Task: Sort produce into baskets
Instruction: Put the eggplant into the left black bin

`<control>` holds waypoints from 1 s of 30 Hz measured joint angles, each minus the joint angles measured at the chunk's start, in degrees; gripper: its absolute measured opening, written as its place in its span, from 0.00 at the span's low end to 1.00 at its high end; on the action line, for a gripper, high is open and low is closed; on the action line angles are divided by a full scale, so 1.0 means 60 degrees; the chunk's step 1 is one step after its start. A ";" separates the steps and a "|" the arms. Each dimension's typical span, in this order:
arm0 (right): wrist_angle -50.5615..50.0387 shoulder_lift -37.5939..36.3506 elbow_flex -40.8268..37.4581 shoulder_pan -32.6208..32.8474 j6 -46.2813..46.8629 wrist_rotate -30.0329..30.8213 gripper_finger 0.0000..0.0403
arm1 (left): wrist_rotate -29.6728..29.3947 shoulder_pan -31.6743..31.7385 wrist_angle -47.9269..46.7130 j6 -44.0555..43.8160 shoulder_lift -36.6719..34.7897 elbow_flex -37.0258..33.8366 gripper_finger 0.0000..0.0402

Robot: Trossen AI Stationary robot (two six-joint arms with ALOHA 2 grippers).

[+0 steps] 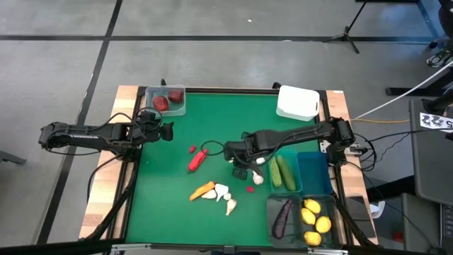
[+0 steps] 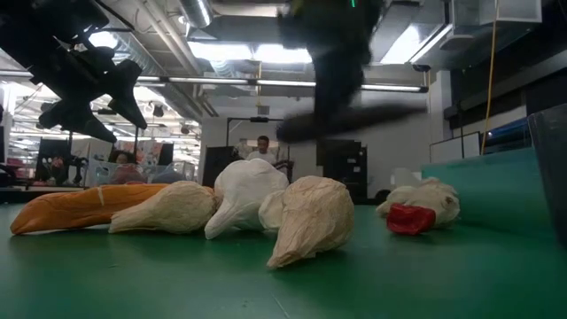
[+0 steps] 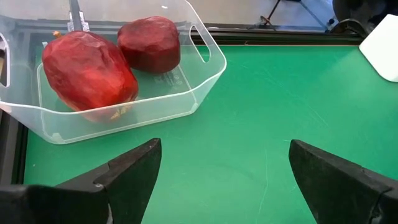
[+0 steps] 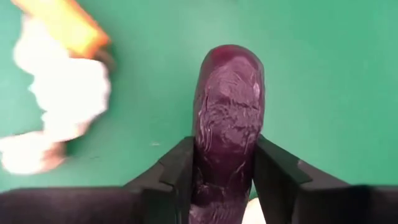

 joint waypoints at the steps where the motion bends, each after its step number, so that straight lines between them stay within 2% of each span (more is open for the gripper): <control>1: -0.0468 0.0000 0.0494 0.0000 -0.0294 -0.0201 0.34 | 0.0000 0.0000 0.0000 0.0000 0.0000 0.0000 0.86; 3: -0.1592 0.0000 0.1536 0.0097 -0.1027 -0.0619 0.34 | 0.0000 0.0000 0.0000 0.0013 0.0000 0.0000 0.86; 6: -0.3704 0.0000 0.3062 0.0486 -0.2245 -0.0692 0.34 | 0.0000 0.0000 -0.0004 0.0023 0.0000 0.0000 0.86; 9: -0.5398 0.0000 0.4341 0.1180 -0.2633 -0.0714 0.34 | -0.0004 0.0000 -0.0004 0.0138 0.0000 0.0000 0.86; 11: -0.5631 -0.0118 0.4821 0.1747 -0.2491 -0.0709 0.34 | -0.0004 0.0000 -0.0007 0.0136 0.0000 0.0000 0.86; 15: -0.5255 -0.0829 0.4890 0.3092 -0.1417 -0.0737 0.34 | -0.0007 0.0000 -0.0006 0.0131 0.0000 0.0000 0.86; 19: -0.5384 -0.1199 0.4884 0.4512 0.2328 0.1137 0.34 | -0.0007 0.0000 -0.0007 0.0135 0.0000 0.0000 0.86; 23: -0.5419 -0.1260 0.4881 0.5909 0.7697 0.3573 0.34 | -0.0007 0.0002 -0.0004 0.0127 -0.0002 0.0000 0.86; 27: -0.5598 -0.1152 0.4628 0.6981 1.1137 0.4385 0.34 | 0.0007 0.0004 -0.0004 0.0117 0.0000 0.0000 0.86; 30: -0.5588 -0.1112 0.3909 0.7374 1.3316 0.5055 0.34 | 0.0054 0.0000 -0.0004 0.0102 0.0000 0.0000 0.86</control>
